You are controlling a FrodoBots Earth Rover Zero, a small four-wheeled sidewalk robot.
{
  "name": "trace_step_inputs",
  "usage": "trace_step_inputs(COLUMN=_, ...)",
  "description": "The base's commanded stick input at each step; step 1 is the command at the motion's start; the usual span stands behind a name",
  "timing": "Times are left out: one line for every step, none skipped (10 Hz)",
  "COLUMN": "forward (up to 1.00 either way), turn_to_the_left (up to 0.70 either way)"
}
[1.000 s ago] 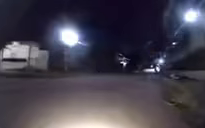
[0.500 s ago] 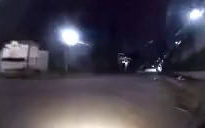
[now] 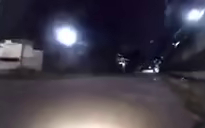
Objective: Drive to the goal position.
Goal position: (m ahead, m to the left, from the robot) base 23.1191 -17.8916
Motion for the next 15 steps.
trace_step_inputs(forward=0.70, turn_to_the_left=-0.35)
trace_step_inputs(forward=0.70, turn_to_the_left=-0.35)
trace_step_inputs(forward=0.70, turn_to_the_left=-0.35)
trace_step_inputs(forward=0.70, turn_to_the_left=-0.35)
trace_step_inputs(forward=0.70, turn_to_the_left=-0.35)
trace_step_inputs(forward=0.70, turn_to_the_left=-0.35)
trace_step_inputs(forward=0.70, turn_to_the_left=-0.35)
trace_step_inputs(forward=0.70, turn_to_the_left=-0.35)
trace_step_inputs(forward=0.70, turn_to_the_left=-0.35)
trace_step_inputs(forward=0.70, turn_to_the_left=-0.35)
trace_step_inputs(forward=0.70, turn_to_the_left=-0.35)
trace_step_inputs(forward=0.70, turn_to_the_left=-0.35)
trace_step_inputs(forward=0.70, turn_to_the_left=-0.35)
trace_step_inputs(forward=0.70, turn_to_the_left=-0.35)
trace_step_inputs(forward=0.70, turn_to_the_left=-0.35)
